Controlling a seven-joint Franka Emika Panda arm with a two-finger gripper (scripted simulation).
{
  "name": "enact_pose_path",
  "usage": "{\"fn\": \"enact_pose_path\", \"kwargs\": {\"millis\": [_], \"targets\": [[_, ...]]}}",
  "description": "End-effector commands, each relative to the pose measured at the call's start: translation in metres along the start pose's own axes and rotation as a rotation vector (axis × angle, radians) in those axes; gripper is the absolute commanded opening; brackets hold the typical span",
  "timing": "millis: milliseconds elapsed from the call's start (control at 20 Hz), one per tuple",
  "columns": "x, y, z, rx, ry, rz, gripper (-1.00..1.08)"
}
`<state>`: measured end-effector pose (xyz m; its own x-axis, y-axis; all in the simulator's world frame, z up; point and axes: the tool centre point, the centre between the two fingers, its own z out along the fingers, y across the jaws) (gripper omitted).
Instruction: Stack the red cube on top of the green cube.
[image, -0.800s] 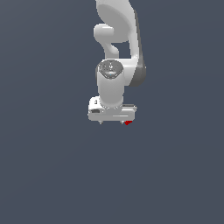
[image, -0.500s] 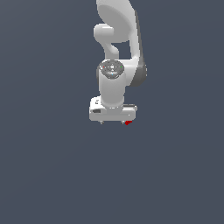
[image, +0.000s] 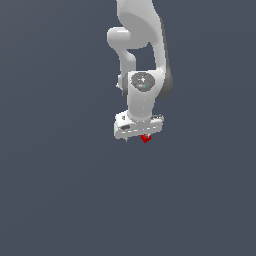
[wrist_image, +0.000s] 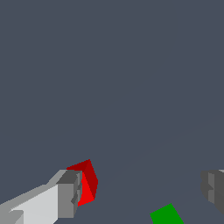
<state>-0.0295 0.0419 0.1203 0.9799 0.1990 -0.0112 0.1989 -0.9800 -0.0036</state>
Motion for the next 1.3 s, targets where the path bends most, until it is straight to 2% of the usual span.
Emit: {"fn": "enact_pose_path", "kwargs": {"millis": [0,250,550,1250], "targets": [[-0.010,-0.017,0.011,-0.001,0.002,-0.079,1.00],[-0.034,-0.047,0.031,-0.002,0.007,-0.227,1.00],[-0.054,-0.066,0.046,-0.004,0.010,-0.334,1.00],[-0.060,-0.070,0.056,-0.005,0.010,-0.363,1.00]]}}
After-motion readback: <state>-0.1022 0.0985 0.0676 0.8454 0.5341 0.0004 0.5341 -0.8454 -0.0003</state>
